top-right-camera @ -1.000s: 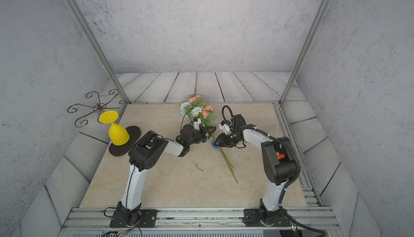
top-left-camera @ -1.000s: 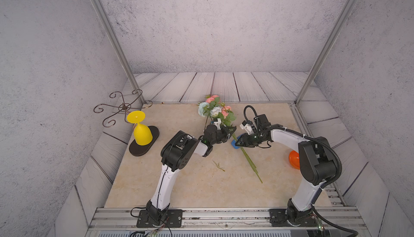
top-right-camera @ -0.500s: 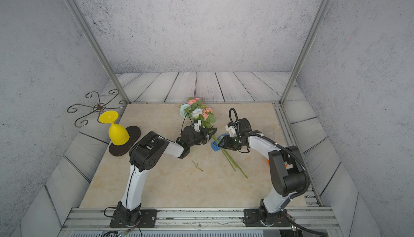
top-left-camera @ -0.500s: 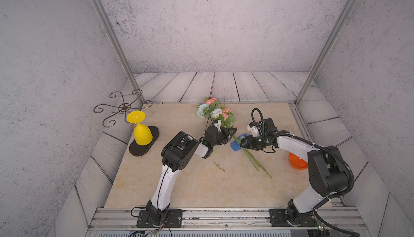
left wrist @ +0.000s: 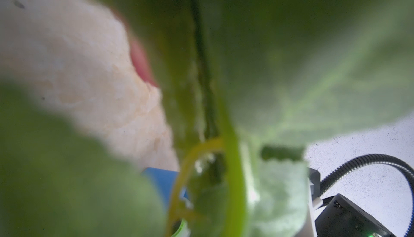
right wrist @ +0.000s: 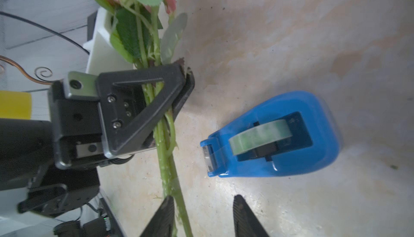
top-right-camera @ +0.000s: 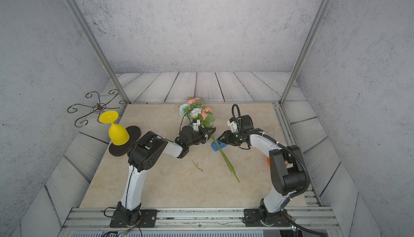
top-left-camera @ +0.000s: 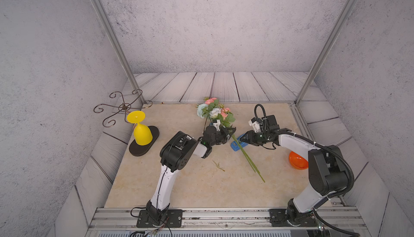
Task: Wrap bouquets with tape
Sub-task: Wrap the tape around the bouquet.
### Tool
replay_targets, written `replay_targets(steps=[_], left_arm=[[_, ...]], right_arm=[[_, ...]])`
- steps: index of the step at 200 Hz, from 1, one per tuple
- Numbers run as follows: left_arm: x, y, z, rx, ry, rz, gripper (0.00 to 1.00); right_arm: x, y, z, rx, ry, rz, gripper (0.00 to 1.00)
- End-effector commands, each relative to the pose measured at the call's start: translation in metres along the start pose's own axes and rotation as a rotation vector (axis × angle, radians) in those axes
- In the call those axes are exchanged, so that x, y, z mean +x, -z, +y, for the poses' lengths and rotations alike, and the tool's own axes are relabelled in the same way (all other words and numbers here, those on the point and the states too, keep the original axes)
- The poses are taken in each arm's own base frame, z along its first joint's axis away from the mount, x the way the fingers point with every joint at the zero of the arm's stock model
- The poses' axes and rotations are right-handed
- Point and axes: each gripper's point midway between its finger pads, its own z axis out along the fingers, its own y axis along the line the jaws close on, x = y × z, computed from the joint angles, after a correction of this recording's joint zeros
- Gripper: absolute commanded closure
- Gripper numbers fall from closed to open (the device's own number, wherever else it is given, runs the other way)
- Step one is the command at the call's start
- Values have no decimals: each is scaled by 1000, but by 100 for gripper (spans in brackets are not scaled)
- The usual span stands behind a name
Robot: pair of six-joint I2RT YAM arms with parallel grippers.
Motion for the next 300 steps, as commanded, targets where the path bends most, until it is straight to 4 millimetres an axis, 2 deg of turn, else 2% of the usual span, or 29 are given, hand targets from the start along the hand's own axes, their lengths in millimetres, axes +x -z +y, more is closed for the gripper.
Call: replay_targets(steps=[1,12,38,64,102,127,131,142,162,196,221,230,257,289,300], left_arm=[[0,-3,-42,115,-58,14,100],[0,-4,-42,115,-62,15,100],[-1,-6,-46,123,-62,16,100],[-1,-3,-44,118,-57,5,100],[-5,-4,-49,129,-59,-7,100],[-5,-6,-51,126,-66,-3,100],[-5,-6,-52,127,-66,-4,100],[-5,-6,-52,128,-68,1,100],[-2,-4,-47,114,-63,6,100],[-1,4,-34,50,-69,0,100],[7,9,-13,-82,-63,30,100],[8,13,-7,-135,-71,36,93],[20,20,5,-299,-98,104,82],[36,31,23,-474,-43,168,66],[37,32,22,-496,-58,169,63]], right_arm=[[8,-1,13,-70,-27,19,47],[13,-6,14,-77,-15,54,44],[22,-20,8,-24,29,127,46],[18,-26,6,-5,35,138,56],[32,-33,3,13,41,180,61],[42,-28,-2,67,64,197,60],[42,-27,-3,71,63,189,61],[43,-26,-4,81,60,176,74],[39,-25,-5,96,68,169,86],[29,-9,-14,232,130,150,97],[25,0,-11,281,203,154,100],[25,0,-8,297,241,157,100],[23,-3,4,299,342,160,100],[15,-8,13,356,429,157,100],[13,-10,16,361,443,149,100]])
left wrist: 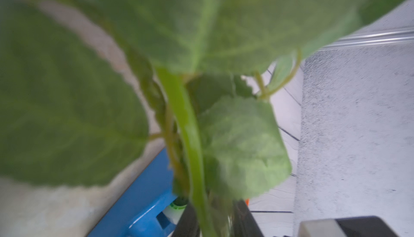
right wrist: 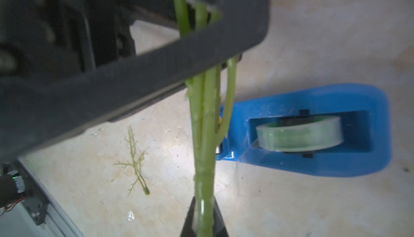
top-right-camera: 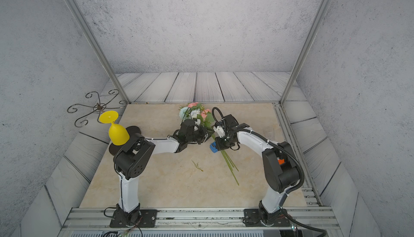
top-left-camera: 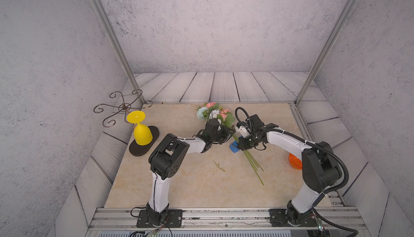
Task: Wrap bouquets with tape
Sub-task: Wrap the tape around the bouquet.
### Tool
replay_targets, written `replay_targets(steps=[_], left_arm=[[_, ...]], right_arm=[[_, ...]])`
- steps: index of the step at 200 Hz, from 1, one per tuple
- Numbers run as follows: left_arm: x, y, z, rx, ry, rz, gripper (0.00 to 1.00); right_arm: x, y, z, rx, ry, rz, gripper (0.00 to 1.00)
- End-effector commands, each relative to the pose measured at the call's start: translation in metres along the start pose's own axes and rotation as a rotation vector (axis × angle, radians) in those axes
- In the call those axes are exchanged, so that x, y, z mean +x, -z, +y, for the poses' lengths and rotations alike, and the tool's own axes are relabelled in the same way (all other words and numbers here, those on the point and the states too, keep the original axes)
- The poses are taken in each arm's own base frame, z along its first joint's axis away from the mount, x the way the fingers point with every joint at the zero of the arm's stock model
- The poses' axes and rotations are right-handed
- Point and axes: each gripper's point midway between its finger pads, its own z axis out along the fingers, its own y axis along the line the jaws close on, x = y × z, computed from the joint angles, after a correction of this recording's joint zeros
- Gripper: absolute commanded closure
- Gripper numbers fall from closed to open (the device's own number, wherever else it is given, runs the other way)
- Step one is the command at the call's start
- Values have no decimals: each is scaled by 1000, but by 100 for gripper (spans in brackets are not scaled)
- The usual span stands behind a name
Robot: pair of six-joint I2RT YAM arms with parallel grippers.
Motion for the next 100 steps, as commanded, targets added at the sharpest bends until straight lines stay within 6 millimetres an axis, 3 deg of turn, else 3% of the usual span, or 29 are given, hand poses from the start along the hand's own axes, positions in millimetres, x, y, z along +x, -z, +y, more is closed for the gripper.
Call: replay_targets(steps=[1,32,58,74,100], left_arm=[[21,6,25,-179,-9,78,62],[15,-1,26,-193,50,54,46],[15,-14,13,-161,49,74,45],[15,-17,6,-164,34,77,48],[22,-19,14,-190,85,116,65]], right_arm=[[-19,12,-7,106,67,-60,100],[-18,3,0,87,81,-48,100],[-15,-4,10,37,85,-50,100],[-14,-8,11,37,85,-45,100],[-12,-11,9,44,120,-26,100]])
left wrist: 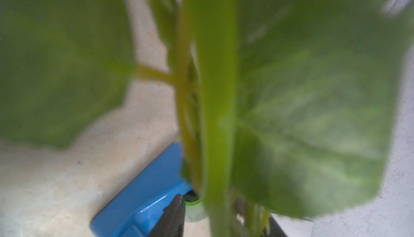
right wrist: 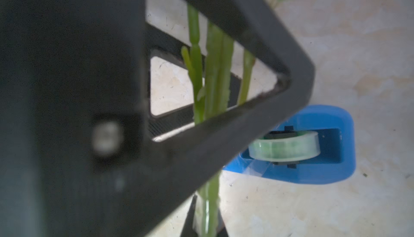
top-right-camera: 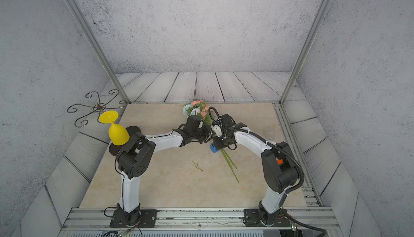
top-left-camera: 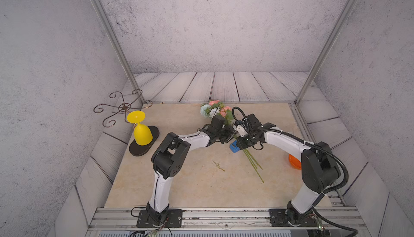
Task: Wrap bouquets with tape
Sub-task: Wrap the tape around the bouquet.
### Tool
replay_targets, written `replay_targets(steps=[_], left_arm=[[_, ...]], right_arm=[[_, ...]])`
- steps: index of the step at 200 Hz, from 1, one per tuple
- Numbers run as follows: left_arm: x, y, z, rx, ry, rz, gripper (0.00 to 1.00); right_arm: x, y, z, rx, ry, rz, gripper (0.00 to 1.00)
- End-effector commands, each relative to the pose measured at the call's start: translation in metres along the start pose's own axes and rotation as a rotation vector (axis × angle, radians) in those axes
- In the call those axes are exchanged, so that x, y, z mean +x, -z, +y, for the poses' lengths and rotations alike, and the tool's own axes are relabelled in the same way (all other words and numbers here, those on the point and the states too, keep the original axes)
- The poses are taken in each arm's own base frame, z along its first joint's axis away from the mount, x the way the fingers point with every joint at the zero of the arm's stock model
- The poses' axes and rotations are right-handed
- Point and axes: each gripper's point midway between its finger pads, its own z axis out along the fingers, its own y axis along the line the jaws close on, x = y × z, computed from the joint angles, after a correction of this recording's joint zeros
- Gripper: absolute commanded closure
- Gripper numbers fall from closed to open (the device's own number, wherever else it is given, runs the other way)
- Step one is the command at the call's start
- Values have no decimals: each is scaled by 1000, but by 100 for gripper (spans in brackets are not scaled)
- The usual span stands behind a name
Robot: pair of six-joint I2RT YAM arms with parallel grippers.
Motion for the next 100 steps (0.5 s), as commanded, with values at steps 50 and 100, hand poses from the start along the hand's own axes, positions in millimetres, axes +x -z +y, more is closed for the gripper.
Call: replay_targets(steps=[50,100], left_arm=[[13,-7,8,-48,23,76,100],[-8,0,-11,103,-60,-16,100]], right_arm=[[5,-9,-2,26,106,35,92],[2,27,3,-228,-108,-48,43]])
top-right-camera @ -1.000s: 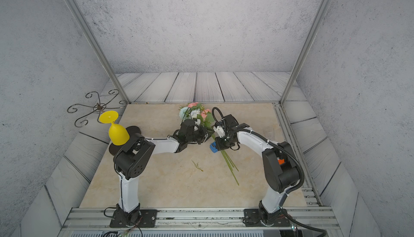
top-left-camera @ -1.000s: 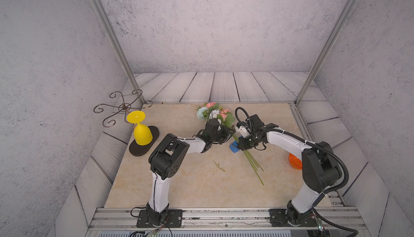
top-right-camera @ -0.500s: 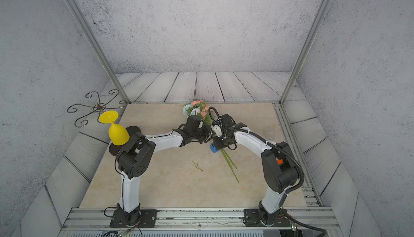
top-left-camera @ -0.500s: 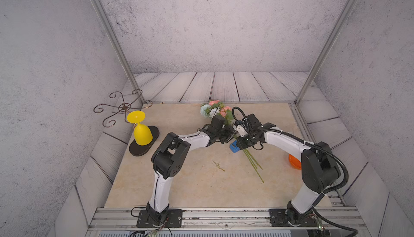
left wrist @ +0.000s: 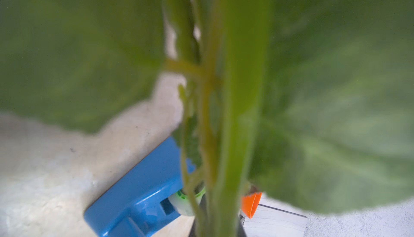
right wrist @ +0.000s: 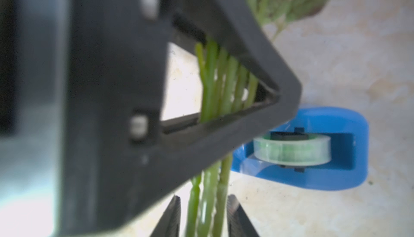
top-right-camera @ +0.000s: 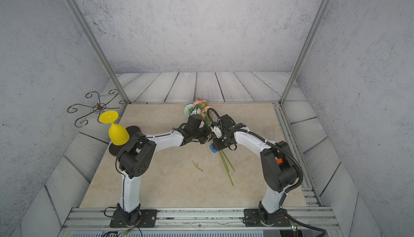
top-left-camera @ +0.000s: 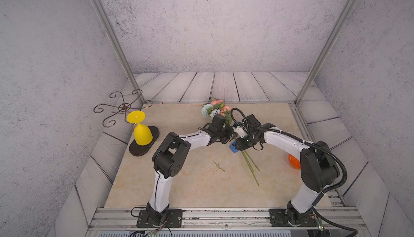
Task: Wrap bouquets with tape
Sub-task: Wrap the tape around the bouquet.
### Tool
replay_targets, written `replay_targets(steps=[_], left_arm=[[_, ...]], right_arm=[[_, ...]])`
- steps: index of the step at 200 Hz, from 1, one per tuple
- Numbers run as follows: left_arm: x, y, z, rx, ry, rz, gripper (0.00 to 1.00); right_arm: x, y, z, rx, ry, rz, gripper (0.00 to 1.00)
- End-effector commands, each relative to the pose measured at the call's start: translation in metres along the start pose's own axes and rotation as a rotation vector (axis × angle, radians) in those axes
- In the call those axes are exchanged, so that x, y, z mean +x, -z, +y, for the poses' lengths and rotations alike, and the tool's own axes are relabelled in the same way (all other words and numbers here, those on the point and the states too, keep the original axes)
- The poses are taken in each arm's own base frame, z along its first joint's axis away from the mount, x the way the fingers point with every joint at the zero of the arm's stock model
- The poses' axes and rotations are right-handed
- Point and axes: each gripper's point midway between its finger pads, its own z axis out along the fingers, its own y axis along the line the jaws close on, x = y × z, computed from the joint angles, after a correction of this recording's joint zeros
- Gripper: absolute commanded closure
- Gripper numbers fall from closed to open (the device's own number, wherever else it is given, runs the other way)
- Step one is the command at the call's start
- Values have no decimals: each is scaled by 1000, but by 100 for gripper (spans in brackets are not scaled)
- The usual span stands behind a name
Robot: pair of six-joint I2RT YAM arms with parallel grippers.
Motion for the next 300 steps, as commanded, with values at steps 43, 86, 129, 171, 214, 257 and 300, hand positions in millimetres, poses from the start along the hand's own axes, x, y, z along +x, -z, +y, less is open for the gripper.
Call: replay_targets(steps=[43,86,129,171,214,257,300], left_arm=[[-17,5,-23,278,-110,-100,100],[-24,10,-37,413,-114,-150,100],[-24,23,-48,477,-125,-178,100],[-19,24,-37,450,-113,-160,100],[-18,24,-39,446,-130,-150,100],[-19,33,-55,517,-139,-154,100],[-16,45,-72,597,-172,-164,100]], right_arm=[[-12,39,19,-508,-325,-88,29],[-19,24,20,-594,-409,-83,35],[-20,-1,8,-602,-486,-69,42],[-28,16,2,-575,-485,-117,44],[-7,18,-12,-446,-514,-90,42],[-7,3,-8,-546,-551,-97,36],[-35,0,0,-714,-568,-145,45]])
